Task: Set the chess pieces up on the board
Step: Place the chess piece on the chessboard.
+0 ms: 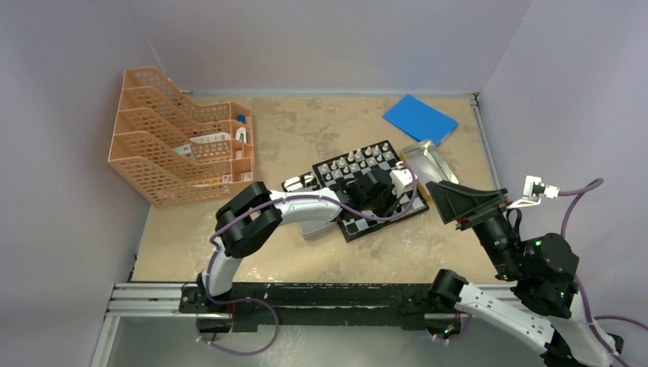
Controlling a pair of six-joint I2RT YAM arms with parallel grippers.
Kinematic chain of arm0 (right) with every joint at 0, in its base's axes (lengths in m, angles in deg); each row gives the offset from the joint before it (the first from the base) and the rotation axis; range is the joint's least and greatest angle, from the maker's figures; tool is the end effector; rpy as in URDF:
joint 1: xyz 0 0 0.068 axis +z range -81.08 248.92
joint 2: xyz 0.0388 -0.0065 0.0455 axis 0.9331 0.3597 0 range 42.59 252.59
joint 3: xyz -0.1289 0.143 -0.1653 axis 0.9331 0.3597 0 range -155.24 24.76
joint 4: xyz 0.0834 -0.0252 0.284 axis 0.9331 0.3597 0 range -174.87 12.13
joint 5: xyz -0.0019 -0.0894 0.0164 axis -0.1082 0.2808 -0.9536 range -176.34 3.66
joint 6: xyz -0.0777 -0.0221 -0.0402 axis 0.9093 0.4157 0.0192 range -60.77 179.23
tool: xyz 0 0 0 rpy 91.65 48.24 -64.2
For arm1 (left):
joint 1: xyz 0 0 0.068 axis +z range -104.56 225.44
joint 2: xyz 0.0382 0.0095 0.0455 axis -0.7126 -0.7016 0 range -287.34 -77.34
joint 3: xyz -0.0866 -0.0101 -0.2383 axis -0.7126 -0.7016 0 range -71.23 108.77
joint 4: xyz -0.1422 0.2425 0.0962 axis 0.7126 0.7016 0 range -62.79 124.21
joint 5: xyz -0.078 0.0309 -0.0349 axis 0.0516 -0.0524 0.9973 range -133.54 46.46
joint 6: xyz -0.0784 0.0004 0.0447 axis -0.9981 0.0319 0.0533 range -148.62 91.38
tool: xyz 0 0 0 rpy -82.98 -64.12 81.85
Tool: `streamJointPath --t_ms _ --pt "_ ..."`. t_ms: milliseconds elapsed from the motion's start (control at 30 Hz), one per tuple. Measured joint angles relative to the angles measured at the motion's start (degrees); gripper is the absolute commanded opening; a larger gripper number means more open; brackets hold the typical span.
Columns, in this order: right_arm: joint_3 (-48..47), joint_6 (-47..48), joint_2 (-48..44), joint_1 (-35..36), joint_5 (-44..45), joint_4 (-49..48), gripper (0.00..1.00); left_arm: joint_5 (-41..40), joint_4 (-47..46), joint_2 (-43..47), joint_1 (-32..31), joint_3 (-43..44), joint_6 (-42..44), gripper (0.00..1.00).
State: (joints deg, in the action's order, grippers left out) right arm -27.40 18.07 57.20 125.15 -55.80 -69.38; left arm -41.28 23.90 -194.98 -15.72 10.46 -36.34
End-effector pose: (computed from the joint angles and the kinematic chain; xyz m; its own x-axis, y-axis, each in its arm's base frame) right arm 0.0921 0.0637 0.4488 -0.1417 0.8079 -0.5721 -0.4794 0.4496 0.7537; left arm 0.2516 -0.4638 0.1291 -0.3775 0.4073 -0.8316 0.8483 0.5122 -0.1342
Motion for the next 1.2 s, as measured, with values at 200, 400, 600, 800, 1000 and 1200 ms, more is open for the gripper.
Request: streamJointPath --t_ms 200,400,600,800,1000,1200 --pt "0.00 0.00 -0.02 0.00 -0.02 0.00 0.99 0.02 -0.02 -0.31 -0.02 0.61 0.02 0.07" --pt "0.00 0.00 -0.04 0.00 -0.02 0.00 0.99 0.02 0.39 -1.57 -0.11 1.22 0.04 0.07" --pt "0.00 0.02 -0.20 0.00 -0.02 0.02 0.99 -0.02 0.83 -2.16 -0.13 1.49 0.11 0.08" --pt "0.00 0.04 -0.92 -0.02 0.00 -0.02 0.99 -0.35 0.94 -2.49 -0.31 1.99 0.68 0.11" --pt "0.00 0.24 -0.92 -0.02 0.00 0.00 0.99 -0.55 1.27 -2.58 -0.48 2.23 1.33 0.14" --pt "0.04 0.24 -0.92 -0.02 0.00 -0.02 0.99 -0.81 1.33 -2.78 -0.55 2.47 1.42 0.15"
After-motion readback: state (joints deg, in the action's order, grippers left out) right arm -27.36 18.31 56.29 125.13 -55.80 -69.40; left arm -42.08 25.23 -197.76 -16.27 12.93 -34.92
